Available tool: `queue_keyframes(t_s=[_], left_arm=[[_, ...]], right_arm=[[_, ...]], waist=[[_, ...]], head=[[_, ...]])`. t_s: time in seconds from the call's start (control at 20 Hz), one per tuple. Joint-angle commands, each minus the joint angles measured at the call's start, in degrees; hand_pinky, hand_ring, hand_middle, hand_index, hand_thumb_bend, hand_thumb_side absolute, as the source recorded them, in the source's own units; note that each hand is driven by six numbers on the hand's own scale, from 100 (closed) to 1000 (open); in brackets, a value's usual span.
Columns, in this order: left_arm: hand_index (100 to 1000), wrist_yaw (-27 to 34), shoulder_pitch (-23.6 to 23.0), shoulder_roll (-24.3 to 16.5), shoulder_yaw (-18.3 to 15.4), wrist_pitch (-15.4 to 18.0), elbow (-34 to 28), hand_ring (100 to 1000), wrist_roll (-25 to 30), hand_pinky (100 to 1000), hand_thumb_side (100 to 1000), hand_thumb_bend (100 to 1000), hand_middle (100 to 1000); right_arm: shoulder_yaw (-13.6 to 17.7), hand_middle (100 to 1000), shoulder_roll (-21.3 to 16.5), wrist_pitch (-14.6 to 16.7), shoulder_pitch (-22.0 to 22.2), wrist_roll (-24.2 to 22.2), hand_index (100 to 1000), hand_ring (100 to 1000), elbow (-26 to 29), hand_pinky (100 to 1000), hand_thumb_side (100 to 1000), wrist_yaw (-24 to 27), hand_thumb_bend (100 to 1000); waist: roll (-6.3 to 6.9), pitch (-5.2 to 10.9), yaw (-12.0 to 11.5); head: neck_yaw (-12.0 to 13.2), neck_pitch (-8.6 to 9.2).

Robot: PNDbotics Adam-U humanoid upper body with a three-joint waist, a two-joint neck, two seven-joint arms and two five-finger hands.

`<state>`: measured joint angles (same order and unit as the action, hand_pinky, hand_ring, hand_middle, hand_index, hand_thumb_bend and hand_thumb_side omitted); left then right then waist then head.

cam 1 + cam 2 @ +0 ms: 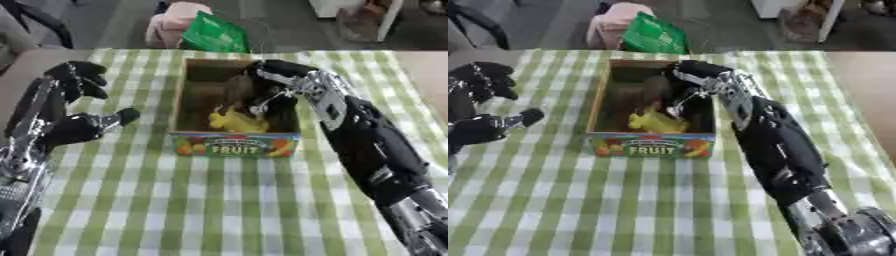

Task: Pick up objects on the table and place them in the box.

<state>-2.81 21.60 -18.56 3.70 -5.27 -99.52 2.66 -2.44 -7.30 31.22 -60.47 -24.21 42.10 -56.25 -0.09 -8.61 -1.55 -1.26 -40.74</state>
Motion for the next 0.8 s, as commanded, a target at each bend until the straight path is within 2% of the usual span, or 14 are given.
queue_keyframes(t_s=[0.05,0.3,0.5,0.55,0.6,0.65,0.8], left_arm=[[683,0.0,0.3,-0.3,-0.6,0.1,-1.0,513,0.3,650,139,818,517],[683,-0.1,0.0,-0.3,-0.7,0.1,-1.0,513,0.4,651,140,819,516],[682,-0.1,-0.2,-0.4,-0.8,0.1,-1.0,513,0.4,651,141,819,516],[682,-0.1,-0.4,-0.4,-0.9,0.1,-1.0,513,0.4,651,141,819,516],[682,-0.1,-0.5,-0.4,-0.9,0.1,-0.9,513,0.3,651,141,819,516],[682,-0.2,-0.7,-0.5,-1.0,0.1,-0.9,513,0.3,651,142,819,515],[682,-0.3,-1.3,-0.6,-1.4,0.2,-0.8,514,0.0,652,142,819,516]], right_arm=[[0.7,880,-1.4,0.0,-1.1,-0.4,979,967,0.5,852,397,1.9,100],[0.7,919,-2.1,-0.5,-1.1,-1.4,995,987,1.0,869,398,4.2,100],[0.8,906,-3.0,-0.3,-1.2,-0.9,989,979,2.7,861,303,6.6,100],[0.8,891,-3.5,0.0,-1.2,-0.5,982,972,3.8,856,236,7.8,100],[0.6,891,-4.0,0.2,-1.1,-0.2,982,972,4.8,856,236,9.1,100],[0.6,851,-4.8,0.7,-1.0,0.5,959,953,6.4,844,169,11.0,100],[0.2,821,-7.5,0.9,0.3,2.8,938,934,11.4,830,141,18.8,100]], waist=[[0.16,0.91,0.1],[0.1,0.97,0.3],[0.07,1.08,0.5],[0.03,1.13,0.5],[-0.01,1.16,0.6],[-0.09,1.19,0.7],[-0.33,1.22,1.0]], head=[[0.2,0.45],[0.3,0.38],[0.5,0.38],[0.6,0.32],[0.7,0.28],[0.9,0.25],[1.5,0.16]])
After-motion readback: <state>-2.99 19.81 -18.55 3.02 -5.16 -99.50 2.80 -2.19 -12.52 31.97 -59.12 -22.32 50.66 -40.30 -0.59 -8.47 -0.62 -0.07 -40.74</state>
